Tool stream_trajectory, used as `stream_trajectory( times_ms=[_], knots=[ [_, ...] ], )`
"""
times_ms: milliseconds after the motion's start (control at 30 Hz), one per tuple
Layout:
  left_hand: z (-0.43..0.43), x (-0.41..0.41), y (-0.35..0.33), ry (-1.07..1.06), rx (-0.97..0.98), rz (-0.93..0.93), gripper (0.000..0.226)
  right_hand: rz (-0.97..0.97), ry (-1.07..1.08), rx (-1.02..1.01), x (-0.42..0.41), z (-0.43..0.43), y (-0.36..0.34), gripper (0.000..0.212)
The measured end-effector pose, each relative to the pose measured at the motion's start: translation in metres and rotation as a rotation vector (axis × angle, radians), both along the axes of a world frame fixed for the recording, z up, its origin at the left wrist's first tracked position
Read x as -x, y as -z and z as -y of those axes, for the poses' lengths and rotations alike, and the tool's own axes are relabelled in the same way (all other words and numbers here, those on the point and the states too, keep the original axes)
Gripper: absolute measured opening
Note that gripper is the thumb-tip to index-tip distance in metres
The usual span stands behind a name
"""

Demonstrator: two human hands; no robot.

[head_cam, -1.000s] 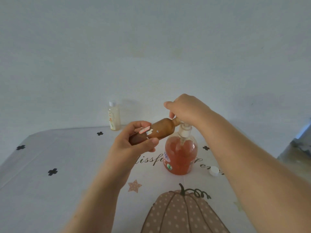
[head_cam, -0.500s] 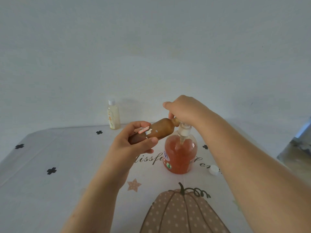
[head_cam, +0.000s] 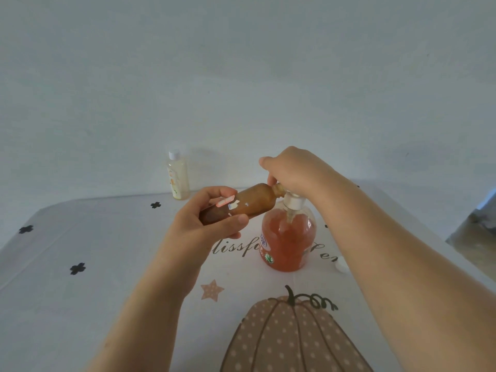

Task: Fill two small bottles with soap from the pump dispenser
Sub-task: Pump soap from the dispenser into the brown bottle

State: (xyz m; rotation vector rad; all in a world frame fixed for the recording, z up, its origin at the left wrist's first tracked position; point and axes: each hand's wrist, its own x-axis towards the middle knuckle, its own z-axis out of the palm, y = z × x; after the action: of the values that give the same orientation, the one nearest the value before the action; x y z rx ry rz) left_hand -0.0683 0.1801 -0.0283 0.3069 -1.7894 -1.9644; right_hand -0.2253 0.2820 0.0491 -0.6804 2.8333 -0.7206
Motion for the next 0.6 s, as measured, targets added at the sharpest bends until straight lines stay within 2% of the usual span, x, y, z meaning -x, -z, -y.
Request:
stream_trajectory(
  times_ms=[267,600],
  knots=[
    [-0.005,-0.002,-0.005,-0.003,-0.006,-0.035,0.039,-0.057,0.005,-0.059,-0.004,0.000,-0.016,0.040],
    [-0.006,-0.004,-0.007,0.000,-0.018,-0.028,0.042,0.010,0.001,-0.055,-0.003,0.003,-0.017,0.041]
  ],
)
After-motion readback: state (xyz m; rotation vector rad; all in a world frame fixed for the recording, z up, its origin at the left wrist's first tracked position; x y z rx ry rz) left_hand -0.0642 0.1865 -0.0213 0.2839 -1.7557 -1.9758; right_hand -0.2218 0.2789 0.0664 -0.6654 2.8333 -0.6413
